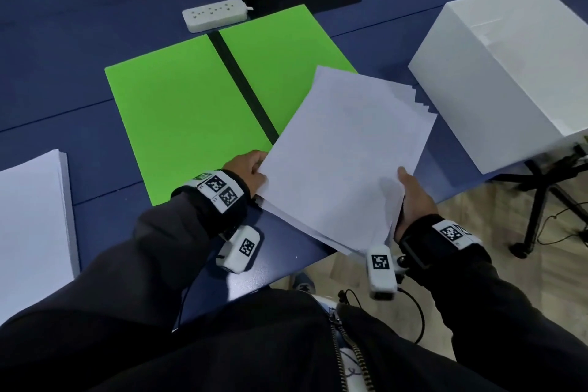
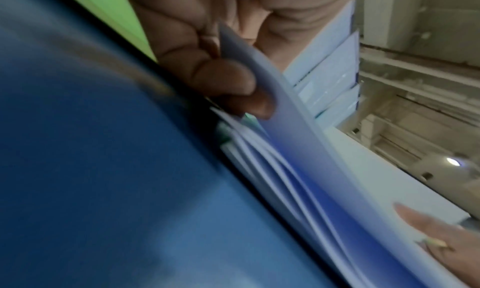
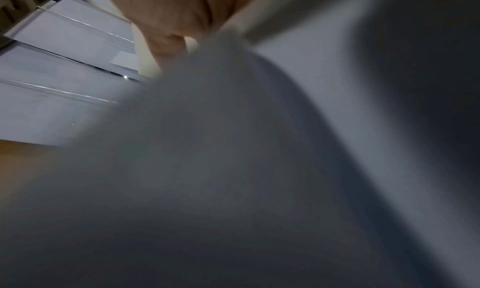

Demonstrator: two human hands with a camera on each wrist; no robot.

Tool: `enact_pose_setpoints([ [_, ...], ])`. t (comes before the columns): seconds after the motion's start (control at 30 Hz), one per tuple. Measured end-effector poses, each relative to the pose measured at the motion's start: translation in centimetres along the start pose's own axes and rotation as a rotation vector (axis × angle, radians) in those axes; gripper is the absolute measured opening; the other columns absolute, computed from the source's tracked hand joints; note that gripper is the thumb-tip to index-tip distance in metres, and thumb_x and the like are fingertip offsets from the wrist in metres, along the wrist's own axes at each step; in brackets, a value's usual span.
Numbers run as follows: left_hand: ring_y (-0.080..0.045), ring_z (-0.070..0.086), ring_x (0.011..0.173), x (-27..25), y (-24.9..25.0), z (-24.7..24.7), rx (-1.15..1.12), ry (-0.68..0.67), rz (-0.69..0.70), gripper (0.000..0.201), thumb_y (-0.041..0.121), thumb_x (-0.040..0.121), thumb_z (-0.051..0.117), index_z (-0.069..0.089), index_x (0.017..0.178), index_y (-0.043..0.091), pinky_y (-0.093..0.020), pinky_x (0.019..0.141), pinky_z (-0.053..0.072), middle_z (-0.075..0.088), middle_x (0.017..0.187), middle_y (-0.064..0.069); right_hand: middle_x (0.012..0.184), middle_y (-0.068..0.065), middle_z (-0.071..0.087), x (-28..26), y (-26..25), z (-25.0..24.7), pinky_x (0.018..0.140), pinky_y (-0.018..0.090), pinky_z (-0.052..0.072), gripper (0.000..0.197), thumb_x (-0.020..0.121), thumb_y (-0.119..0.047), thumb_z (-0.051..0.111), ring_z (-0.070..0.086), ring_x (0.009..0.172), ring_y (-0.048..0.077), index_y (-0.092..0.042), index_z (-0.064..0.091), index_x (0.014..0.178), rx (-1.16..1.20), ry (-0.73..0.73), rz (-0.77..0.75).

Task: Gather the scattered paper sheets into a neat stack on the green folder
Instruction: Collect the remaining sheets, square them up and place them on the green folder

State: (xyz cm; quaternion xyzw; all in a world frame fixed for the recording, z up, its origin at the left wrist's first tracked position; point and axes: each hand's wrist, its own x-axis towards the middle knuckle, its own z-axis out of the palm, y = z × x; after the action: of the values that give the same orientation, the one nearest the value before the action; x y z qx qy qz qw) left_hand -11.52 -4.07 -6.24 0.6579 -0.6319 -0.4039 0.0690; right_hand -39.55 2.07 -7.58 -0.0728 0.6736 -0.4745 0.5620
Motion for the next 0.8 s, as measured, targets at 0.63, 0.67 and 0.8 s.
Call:
enact_pose_setpoints([
  [0.63, -0.034, 0.037, 0.132, 4.0, 8.8, 1.5, 0.394, -0.026, -0.060, 0.098, 0.062, 0.075, 0.062, 0.016, 0.146, 0.013, -0.044, 0.106, 0.036, 0.029, 0.146, -0.015, 0.055, -0.007, 0.068, -4.5, -1.5, -9.2, 0.054, 0.018, 0.051, 0.025, 0.084, 0.011, 0.051, 0.063, 0.049, 0.005, -0.010, 0.063, 0.077, -0.200, 0.011, -0.314],
  [0.67, -0.036, 0.034, 0.133, 4.2, 9.6, 2.2, 0.455, -0.024, -0.088, 0.107, 0.069, 0.069, 0.061, 0.013, 0.146, 0.012, -0.047, 0.106, 0.034, 0.027, 0.146, -0.015, 0.051, -0.010, 0.066, -4.9, -1.5, -9.6, 0.046, 0.014, 0.048, 0.026, 0.085, 0.013, 0.049, 0.060, 0.045, 0.002, -0.010, 0.059, 0.080, -0.176, 0.005, -0.316],
  [0.8, -0.038, 0.025, 0.135, 5.0, 11.2, 4.8, 0.614, 0.032, -0.120, 0.130, 0.075, 0.058, 0.064, -0.003, 0.148, 0.009, -0.052, 0.107, 0.029, 0.021, 0.146, -0.016, 0.055, -0.009, 0.068, -5.2, -0.5, -11.3, 0.046, 0.018, 0.049, 0.026, 0.085, 0.013, 0.047, 0.063, 0.048, 0.005, -0.010, 0.059, 0.084, -0.162, -0.005, -0.307],
])
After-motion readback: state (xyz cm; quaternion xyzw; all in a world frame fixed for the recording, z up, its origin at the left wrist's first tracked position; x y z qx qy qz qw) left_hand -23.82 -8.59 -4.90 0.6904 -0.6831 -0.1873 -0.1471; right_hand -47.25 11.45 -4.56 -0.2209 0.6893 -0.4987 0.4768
